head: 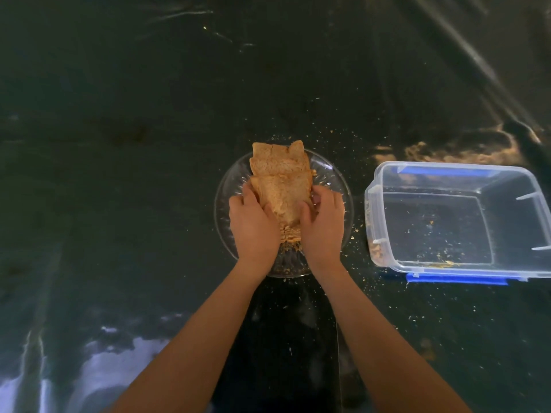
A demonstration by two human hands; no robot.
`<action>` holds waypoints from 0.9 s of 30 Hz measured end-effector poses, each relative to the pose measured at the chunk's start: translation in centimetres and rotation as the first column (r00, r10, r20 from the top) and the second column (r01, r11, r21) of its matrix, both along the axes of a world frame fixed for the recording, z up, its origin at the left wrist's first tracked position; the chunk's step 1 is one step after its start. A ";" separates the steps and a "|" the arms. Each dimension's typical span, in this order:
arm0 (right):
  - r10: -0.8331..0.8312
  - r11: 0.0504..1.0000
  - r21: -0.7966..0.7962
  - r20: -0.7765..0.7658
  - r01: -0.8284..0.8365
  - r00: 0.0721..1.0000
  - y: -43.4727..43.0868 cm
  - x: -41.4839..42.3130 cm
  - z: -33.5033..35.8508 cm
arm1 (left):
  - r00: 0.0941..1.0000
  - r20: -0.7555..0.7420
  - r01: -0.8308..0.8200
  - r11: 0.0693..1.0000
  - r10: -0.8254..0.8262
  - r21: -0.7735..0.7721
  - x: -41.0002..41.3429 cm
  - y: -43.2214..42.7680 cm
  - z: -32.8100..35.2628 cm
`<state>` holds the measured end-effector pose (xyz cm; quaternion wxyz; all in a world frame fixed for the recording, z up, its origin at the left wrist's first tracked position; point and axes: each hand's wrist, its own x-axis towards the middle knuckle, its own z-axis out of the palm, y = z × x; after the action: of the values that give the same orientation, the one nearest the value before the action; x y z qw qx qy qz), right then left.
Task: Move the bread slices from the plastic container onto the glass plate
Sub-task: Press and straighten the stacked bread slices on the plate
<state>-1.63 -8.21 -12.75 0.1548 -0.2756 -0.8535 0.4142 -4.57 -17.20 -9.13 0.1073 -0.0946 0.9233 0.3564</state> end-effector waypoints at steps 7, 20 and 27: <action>-0.029 0.996 -0.084 0.052 0.034 0.998 0.1 1.5 0.2 | 0.990 0.141 -0.014 0.996 0.002 0.085 0.3 -1.0 0.2; 0.050 0.990 -0.139 0.147 -0.030 0.988 0.6 1.3 0.3 | 0.989 0.142 0.016 0.997 -0.026 0.070 0.6 -1.3 -0.9; 0.046 0.990 -0.140 0.161 -0.024 0.986 0.4 1.8 0.3 | 0.988 0.134 0.069 0.995 -0.077 0.066 0.7 -1.7 -1.0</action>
<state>0.19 -7.80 -12.42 0.0574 -0.3036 -0.8374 0.4508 -3.84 -18.92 -10.17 0.1863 -0.0815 0.9054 0.3727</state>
